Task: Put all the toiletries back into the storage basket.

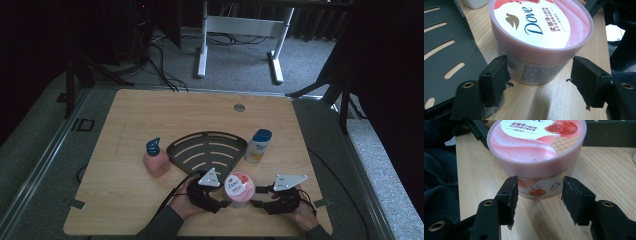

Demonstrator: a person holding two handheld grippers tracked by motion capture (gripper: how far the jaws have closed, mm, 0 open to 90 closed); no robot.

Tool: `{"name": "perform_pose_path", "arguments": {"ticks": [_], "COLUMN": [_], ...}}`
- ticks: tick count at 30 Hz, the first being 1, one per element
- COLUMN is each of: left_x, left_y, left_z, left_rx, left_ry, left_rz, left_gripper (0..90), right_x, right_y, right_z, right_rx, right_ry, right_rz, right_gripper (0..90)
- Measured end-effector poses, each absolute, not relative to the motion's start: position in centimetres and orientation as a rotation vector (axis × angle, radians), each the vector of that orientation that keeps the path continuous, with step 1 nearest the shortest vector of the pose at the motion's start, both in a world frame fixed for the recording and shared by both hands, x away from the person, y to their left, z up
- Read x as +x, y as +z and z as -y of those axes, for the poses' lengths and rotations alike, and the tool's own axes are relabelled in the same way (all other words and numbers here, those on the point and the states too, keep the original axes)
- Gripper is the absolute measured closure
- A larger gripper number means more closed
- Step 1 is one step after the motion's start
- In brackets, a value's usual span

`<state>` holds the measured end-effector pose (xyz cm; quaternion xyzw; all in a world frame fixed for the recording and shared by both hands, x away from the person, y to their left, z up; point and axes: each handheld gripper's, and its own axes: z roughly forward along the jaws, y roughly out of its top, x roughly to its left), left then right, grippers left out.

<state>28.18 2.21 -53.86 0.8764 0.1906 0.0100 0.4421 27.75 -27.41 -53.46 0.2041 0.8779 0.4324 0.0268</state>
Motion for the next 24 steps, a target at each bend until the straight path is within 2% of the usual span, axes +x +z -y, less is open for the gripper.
{"name": "perform_pose_path", "arguments": {"ticks": [16,24], "left_x": [28.5,28.6], "left_y": [-54.4,-54.6], "left_z": [-1.8,-1.3], "left_rx": [2.197,2.208], "left_ry": [0.031,0.057], "left_rz": [-0.441,-0.428], "left_gripper": [23.2,19.8], "right_x": [27.9,28.0], "right_y": [-53.5,-53.4], "right_z": [26.5,26.3], "right_rx": [0.550,0.524], "right_ry": [1.307,1.288], "right_rz": [-2.706,-2.709], "right_gripper": [30.9,28.7]}}
